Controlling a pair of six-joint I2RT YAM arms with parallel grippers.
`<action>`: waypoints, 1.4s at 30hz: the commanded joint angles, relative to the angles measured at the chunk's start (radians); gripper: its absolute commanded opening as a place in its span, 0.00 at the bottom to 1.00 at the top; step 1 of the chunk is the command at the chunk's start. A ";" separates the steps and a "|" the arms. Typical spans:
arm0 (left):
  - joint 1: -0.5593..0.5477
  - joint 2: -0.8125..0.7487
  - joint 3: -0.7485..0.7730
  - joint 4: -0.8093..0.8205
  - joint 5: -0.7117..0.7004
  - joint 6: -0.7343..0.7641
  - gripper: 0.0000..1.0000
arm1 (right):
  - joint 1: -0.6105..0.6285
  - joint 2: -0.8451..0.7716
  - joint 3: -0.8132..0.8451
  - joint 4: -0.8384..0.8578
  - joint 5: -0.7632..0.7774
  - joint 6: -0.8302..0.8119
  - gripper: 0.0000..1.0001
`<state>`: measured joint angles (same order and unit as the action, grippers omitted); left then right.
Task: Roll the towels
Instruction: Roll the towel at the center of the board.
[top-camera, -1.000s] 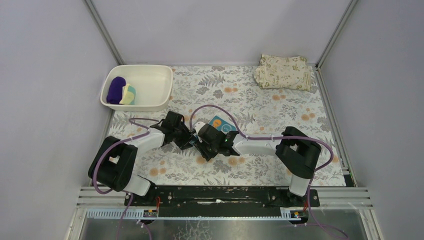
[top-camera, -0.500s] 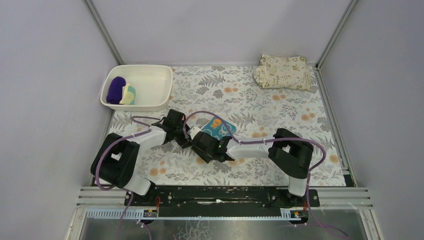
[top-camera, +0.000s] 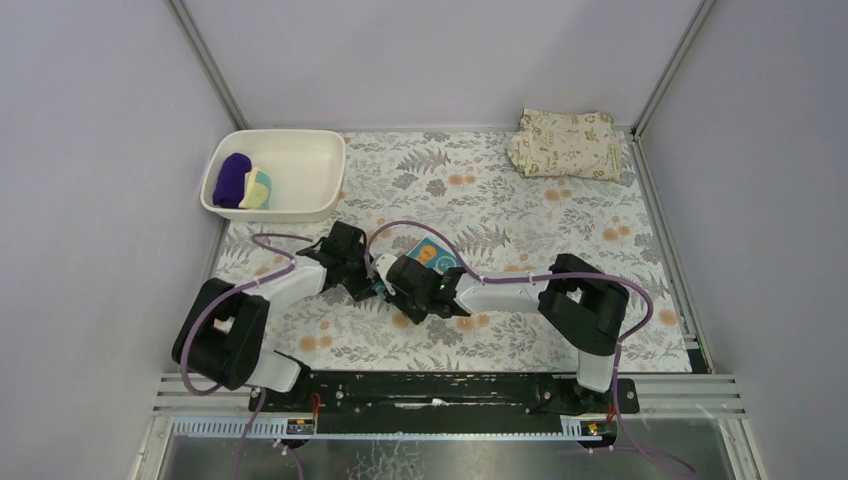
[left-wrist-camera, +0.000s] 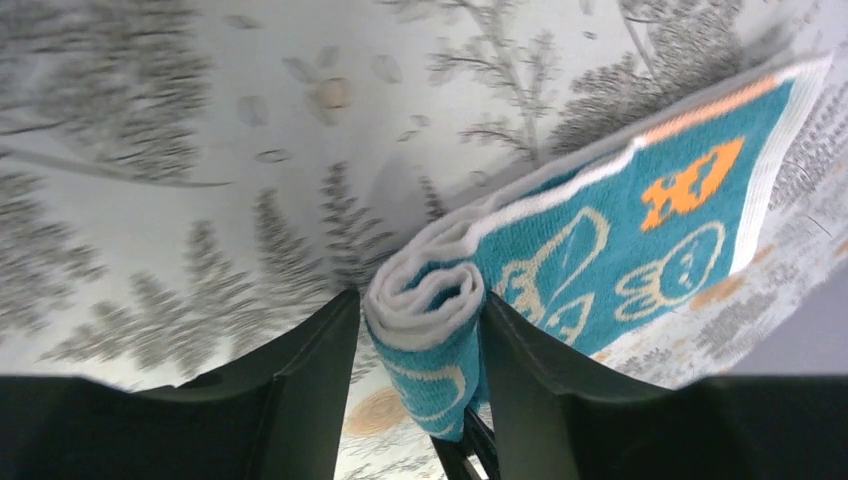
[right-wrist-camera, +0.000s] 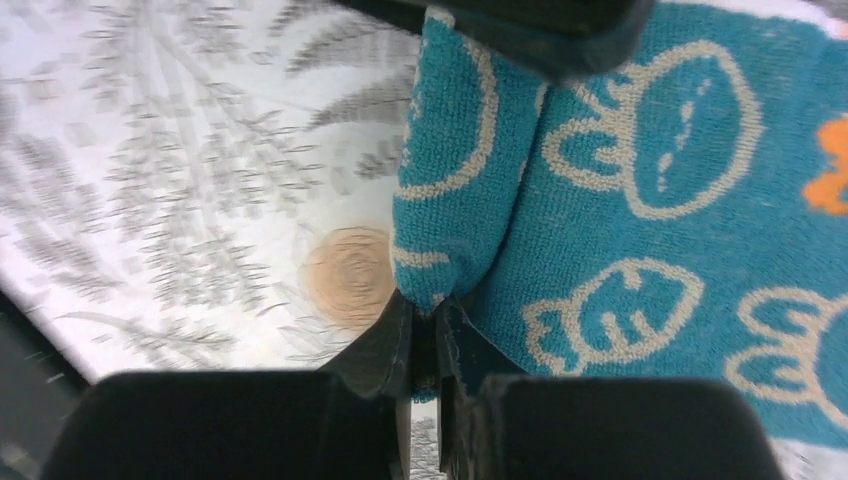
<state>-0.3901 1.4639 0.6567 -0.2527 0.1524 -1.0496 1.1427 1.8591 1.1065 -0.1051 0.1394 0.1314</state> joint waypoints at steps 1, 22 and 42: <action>0.041 -0.106 -0.049 -0.172 -0.098 0.044 0.51 | -0.038 0.002 -0.011 0.007 -0.423 0.065 0.08; 0.089 -0.449 -0.178 -0.233 0.094 0.058 0.73 | -0.350 0.218 -0.229 0.742 -1.087 0.745 0.09; 0.059 -0.159 -0.169 -0.026 0.060 0.040 0.40 | -0.360 0.114 -0.183 0.484 -0.948 0.624 0.37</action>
<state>-0.3202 1.2602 0.4793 -0.3088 0.2668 -1.0172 0.7815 2.0598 0.8948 0.5507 -0.9226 0.8768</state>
